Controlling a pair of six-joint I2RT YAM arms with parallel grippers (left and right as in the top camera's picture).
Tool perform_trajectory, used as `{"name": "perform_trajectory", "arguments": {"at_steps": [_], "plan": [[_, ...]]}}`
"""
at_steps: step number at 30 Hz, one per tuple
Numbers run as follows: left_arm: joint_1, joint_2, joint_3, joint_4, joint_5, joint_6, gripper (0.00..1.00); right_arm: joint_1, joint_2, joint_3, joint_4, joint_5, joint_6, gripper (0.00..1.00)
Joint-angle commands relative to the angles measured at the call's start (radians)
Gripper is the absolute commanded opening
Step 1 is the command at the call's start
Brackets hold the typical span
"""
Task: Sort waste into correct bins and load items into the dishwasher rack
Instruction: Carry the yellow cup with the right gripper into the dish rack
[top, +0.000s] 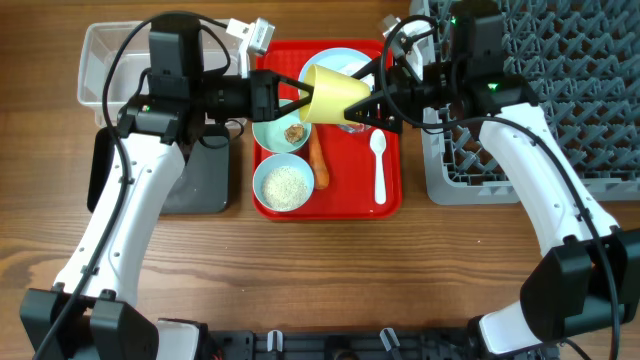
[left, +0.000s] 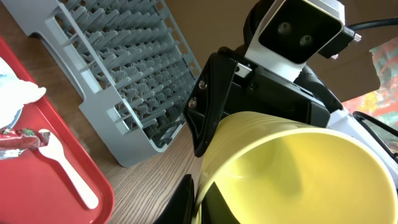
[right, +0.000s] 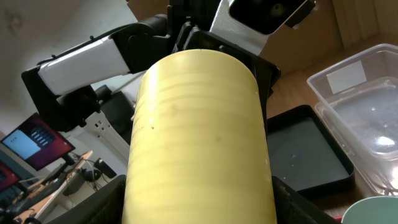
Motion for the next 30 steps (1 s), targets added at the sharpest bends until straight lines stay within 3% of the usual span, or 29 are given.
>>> {"name": "perform_trajectory", "arguments": {"at_steps": [1,3,6,11,19,25,30], "plan": [[-0.007,0.016,0.006,0.006,-0.025,0.017,0.04,0.009,-0.003,-0.007,0.011,-0.043,-0.002,0.59],[-0.007,0.016,0.006,0.005,-0.029,0.025,0.36,0.009,-0.003,-0.007,0.027,-0.043,0.023,0.53],[-0.007,0.016,0.006,0.001,-0.044,0.024,0.56,0.008,-0.003,-0.007,0.078,-0.043,0.06,0.51],[-0.007,0.016,0.006,-0.001,-0.043,0.024,0.61,-0.021,-0.003,-0.007,0.158,-0.033,0.127,0.5],[0.042,0.016,0.006,0.003,-0.042,0.023,0.65,-0.12,-0.001,-0.007,0.042,0.072,0.072,0.51],[0.103,0.016,0.006,0.003,-0.054,0.024,0.65,-0.178,-0.003,-0.006,-0.132,0.383,0.048,0.51],[0.121,0.016,0.006,-0.029,-0.223,0.024,0.65,-0.245,-0.043,0.049,-0.348,0.669,0.055,0.51]]}}
